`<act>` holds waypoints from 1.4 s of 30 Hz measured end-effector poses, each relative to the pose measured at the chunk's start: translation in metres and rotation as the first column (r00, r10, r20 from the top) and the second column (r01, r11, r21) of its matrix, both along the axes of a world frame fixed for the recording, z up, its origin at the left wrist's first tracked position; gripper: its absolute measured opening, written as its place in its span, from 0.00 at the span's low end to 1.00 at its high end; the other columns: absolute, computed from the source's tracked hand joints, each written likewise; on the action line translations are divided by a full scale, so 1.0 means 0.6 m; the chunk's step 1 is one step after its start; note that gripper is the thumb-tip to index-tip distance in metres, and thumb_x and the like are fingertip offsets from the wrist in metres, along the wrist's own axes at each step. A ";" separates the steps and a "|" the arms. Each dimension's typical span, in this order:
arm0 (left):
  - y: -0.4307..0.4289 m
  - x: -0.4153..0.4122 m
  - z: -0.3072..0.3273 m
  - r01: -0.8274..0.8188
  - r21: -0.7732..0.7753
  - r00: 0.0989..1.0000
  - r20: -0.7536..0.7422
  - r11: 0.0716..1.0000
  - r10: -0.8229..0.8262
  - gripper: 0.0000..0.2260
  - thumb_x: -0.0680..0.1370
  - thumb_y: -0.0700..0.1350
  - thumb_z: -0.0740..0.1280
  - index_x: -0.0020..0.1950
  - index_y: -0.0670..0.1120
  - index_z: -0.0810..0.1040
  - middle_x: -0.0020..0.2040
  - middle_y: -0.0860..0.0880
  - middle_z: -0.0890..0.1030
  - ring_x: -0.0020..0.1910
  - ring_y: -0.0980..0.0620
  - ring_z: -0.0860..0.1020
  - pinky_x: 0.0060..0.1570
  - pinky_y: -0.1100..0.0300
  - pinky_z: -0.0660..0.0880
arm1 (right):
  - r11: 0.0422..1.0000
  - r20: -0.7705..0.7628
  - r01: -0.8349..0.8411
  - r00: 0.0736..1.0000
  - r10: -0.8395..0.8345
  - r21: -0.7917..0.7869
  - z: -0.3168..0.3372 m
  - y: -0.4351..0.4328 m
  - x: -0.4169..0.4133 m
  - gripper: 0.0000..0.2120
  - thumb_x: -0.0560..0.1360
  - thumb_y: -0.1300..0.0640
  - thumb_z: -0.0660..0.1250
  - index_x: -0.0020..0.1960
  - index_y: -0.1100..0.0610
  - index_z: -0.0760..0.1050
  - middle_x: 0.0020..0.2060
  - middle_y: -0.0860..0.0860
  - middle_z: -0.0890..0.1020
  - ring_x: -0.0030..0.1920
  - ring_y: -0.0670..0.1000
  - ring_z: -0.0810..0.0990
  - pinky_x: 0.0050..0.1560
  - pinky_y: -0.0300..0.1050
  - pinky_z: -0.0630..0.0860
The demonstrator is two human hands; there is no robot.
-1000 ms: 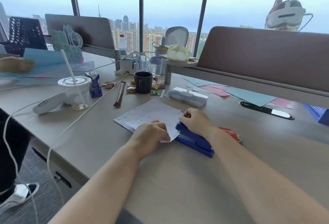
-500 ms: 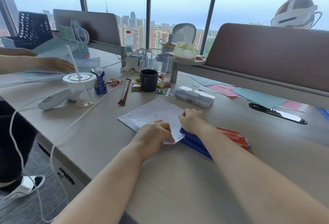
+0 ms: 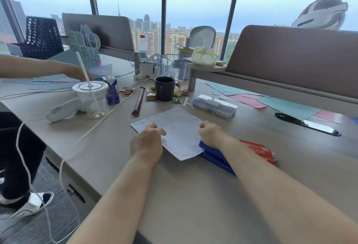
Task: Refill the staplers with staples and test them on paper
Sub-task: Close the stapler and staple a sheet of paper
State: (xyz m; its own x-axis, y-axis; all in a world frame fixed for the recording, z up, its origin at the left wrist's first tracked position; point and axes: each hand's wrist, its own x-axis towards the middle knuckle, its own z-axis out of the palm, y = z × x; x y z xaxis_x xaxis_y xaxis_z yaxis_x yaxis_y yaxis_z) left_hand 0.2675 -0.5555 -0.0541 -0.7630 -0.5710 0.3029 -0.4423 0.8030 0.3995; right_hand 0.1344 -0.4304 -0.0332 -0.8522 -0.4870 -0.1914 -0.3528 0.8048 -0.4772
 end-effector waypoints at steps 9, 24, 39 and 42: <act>-0.017 -0.007 0.000 0.251 0.745 0.861 -0.464 0.618 0.210 0.17 0.74 0.32 0.53 0.45 0.48 0.78 0.57 0.41 0.78 0.46 0.45 0.78 0.42 0.57 0.76 | 1.000 -0.047 -0.007 0.999 0.007 -0.003 0.000 0.001 0.004 0.21 0.76 0.59 0.49 0.68 0.56 0.62 0.68 0.58 0.68 0.66 0.60 0.63 0.67 0.55 0.62; 0.001 -0.017 -0.003 0.055 0.604 0.978 -0.195 0.795 0.080 0.12 0.73 0.42 0.65 0.56 0.48 0.78 0.38 0.50 0.77 0.36 0.50 0.76 0.38 0.62 0.71 | 0.978 -0.043 0.032 0.999 -0.024 0.205 0.007 -0.002 0.006 0.29 0.72 0.63 0.48 0.72 0.49 0.56 0.74 0.58 0.56 0.72 0.64 0.52 0.73 0.60 0.51; 0.008 -0.017 -0.011 0.173 0.616 0.979 -0.192 0.768 -0.067 0.03 0.72 0.45 0.69 0.40 0.54 0.79 0.35 0.52 0.79 0.35 0.52 0.77 0.47 0.56 0.78 | 0.987 -0.046 0.008 0.999 -0.001 0.160 0.006 0.003 0.016 0.31 0.73 0.62 0.49 0.74 0.48 0.49 0.75 0.56 0.54 0.73 0.63 0.50 0.73 0.60 0.51; 0.013 -0.018 -0.011 0.191 0.615 0.976 -0.201 0.765 -0.082 0.06 0.70 0.45 0.71 0.34 0.54 0.79 0.36 0.52 0.80 0.39 0.51 0.78 0.48 0.56 0.78 | 0.993 -0.053 0.009 0.999 -0.003 0.122 -0.002 0.002 0.012 0.29 0.72 0.60 0.50 0.73 0.51 0.53 0.73 0.56 0.59 0.72 0.60 0.54 0.70 0.59 0.56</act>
